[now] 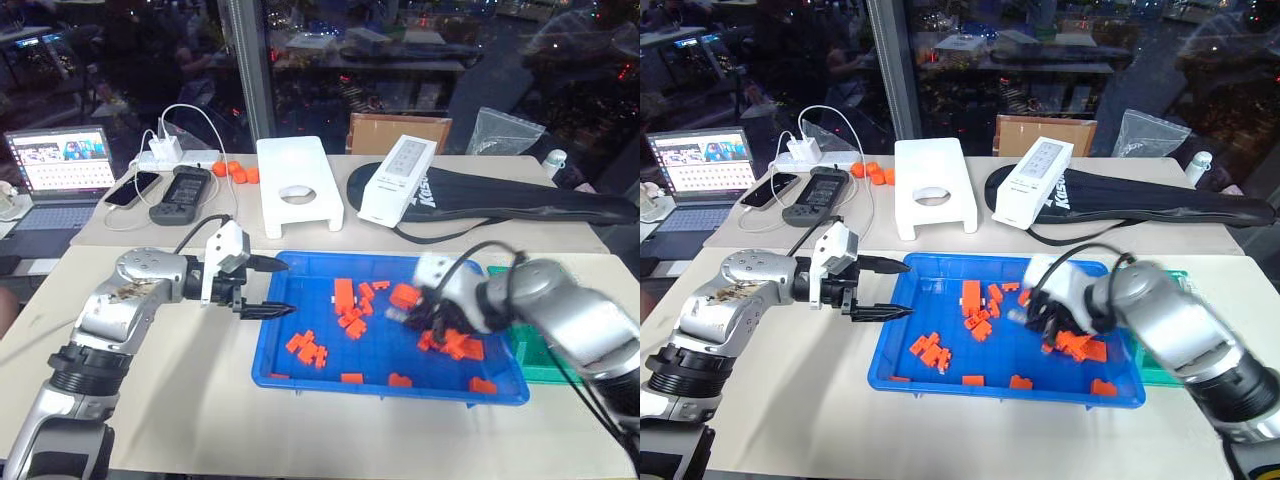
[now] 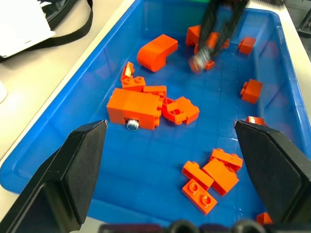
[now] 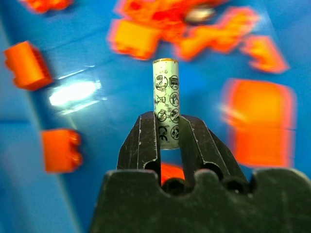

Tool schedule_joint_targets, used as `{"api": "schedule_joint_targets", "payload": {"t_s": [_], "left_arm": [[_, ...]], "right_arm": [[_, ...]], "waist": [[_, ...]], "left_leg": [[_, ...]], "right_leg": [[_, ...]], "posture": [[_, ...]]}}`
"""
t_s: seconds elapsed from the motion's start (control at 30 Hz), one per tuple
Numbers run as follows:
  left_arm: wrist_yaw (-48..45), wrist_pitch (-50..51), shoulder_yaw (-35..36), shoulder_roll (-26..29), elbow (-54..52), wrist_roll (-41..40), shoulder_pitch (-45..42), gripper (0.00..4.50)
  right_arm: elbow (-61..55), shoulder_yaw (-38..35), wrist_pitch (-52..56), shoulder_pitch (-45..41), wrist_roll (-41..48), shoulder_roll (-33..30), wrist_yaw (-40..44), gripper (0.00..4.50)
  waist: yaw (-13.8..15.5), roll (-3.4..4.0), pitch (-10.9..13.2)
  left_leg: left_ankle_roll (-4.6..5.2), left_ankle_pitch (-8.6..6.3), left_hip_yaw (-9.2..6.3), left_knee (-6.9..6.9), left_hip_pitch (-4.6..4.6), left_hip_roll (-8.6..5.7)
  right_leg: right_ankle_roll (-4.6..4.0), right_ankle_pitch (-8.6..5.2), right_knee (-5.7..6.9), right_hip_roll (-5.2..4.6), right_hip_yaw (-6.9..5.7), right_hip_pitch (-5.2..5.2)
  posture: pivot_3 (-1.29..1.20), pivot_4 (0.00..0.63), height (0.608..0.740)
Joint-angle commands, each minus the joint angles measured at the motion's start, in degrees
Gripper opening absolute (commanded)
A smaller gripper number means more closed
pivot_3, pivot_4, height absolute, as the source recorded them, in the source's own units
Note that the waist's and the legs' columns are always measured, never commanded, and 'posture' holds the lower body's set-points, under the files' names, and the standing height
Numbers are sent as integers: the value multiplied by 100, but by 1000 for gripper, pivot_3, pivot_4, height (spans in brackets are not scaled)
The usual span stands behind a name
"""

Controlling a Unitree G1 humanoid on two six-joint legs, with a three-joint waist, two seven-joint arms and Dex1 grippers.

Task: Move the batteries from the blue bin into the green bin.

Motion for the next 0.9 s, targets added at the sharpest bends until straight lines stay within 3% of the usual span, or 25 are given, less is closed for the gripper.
{"api": "schedule_joint_targets", "payload": {"t_s": [0.03,0.17,0.43,0.47,0.5,0.67,0.77,0.9], "left_arm": [[24,52,50,-98,34,-49,-189,4500],[-1,11,52,-140,79,2,-212,4500],[14,-28,61,-190,74,55,-196,4500],[11,-23,73,-180,49,53,-168,4500],[9,-20,83,-172,32,54,-149,4500],[15,-28,150,-102,21,82,-94,4500],[24,-45,159,-54,-32,102,-33,4500],[41,-15,190,-9,-88,91,0,4500]], "right_arm": [[630,-1020,-317,434,-255,-745,-113,252],[1022,-1391,-735,1120,-446,-1216,-128,252],[1380,-1383,-995,1542,-472,-873,-363,252],[1403,-1360,-998,1557,-502,-882,-384,1255],[1425,-1359,-993,1556,-519,-888,-402,1392],[1470,-1174,-1310,1198,-922,-1085,-556,3134],[1020,-909,-1130,344,-905,-526,-791,4157],[433,-827,-319,-450,-498,831,-1270,4157]], "waist": [[21,-1,-1],[-15,-2,-1],[-178,13,-7],[-176,13,-7],[-176,14,-7],[-165,17,-6],[-213,21,-6],[-281,14,-4]], "left_leg": [[0,0,0,0,0,0],[2,-1,0,-5,0,1],[5,0,-3,-6,9,0],[4,0,-4,-6,9,0],[5,0,-4,-6,7,0],[4,0,-4,-3,5,-3],[4,0,-4,-4,8,-2],[4,0,-27,-15,20,-1]], "right_leg": [[0,0,-4,0,0,0],[0,-1,-7,0,1,0],[3,-2,6,6,7,2],[3,-2,6,6,6,4],[3,-2,5,6,6,4],[3,-2,5,4,7,3],[3,-2,6,5,8,0],[-2,0,9,25,14,4]], "posture": [[0,150,722],[0,150,722],[0,150,722],[0,150,722],[0,150,722],[0,150,722],[0,150,722],[0,150,722]]}}
